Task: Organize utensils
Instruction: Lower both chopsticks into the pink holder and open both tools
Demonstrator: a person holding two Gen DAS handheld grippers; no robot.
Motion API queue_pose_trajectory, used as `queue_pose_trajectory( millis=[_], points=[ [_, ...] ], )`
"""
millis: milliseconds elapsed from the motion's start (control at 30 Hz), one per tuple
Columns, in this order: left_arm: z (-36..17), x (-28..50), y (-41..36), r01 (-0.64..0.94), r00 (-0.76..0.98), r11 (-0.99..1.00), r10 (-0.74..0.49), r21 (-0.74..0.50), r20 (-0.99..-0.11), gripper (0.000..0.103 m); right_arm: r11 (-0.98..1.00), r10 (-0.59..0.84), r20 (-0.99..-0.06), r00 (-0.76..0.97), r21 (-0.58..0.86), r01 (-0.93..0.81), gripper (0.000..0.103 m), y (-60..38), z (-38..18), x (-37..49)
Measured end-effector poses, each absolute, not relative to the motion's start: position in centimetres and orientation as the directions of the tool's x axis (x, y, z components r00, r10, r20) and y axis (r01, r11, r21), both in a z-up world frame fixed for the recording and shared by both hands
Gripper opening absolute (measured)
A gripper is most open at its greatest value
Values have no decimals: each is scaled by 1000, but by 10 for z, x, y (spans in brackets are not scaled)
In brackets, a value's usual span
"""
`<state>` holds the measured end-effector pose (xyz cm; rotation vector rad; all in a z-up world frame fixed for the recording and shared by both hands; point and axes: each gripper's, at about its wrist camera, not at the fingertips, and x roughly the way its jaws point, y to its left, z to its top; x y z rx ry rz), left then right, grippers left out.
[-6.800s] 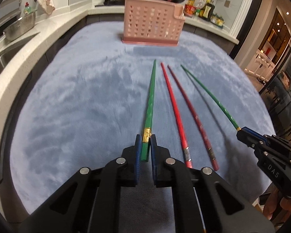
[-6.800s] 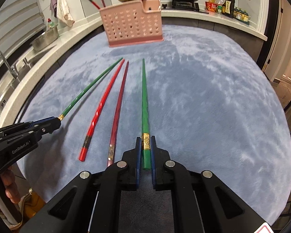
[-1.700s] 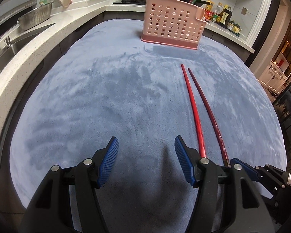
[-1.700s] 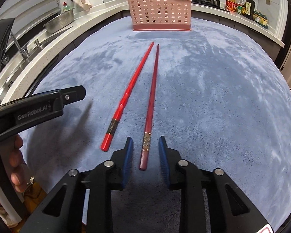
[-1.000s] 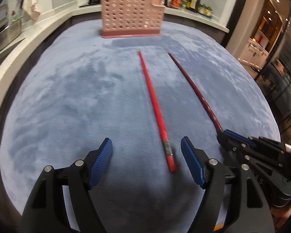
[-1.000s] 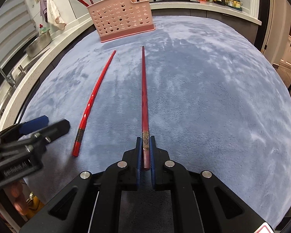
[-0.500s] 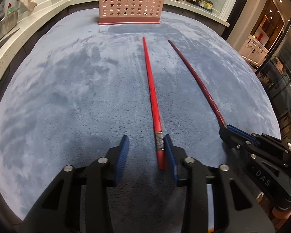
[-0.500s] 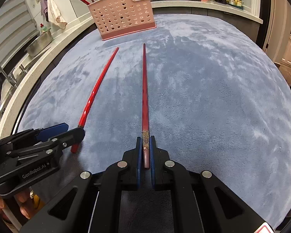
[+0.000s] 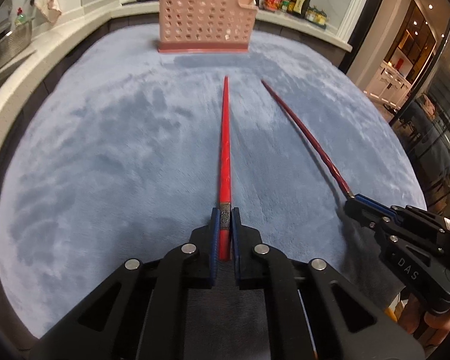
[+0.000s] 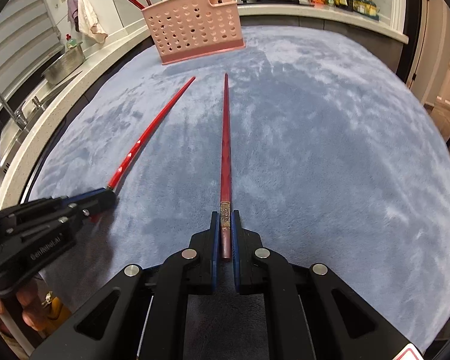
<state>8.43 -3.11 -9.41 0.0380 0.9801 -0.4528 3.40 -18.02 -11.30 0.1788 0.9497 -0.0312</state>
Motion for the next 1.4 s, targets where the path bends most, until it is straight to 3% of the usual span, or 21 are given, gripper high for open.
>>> queue_pose_trajectory(
  millis=[600, 867, 1400],
  points=[
    [-3, 102, -3, 337, 638, 925, -360, -174, -681, 7, 983, 20, -652, 758, 152, 105, 7, -214, -1, 51],
    [45, 131, 2, 320, 718, 932, -356, -171, -598, 7, 967, 49, -578, 815, 232, 106, 7, -233, 38, 73],
    [139, 184, 1, 334, 833, 924, -381, -184, -402, 7, 967, 56, -446, 893, 248, 63, 7, -241, 108, 118]
  ],
)
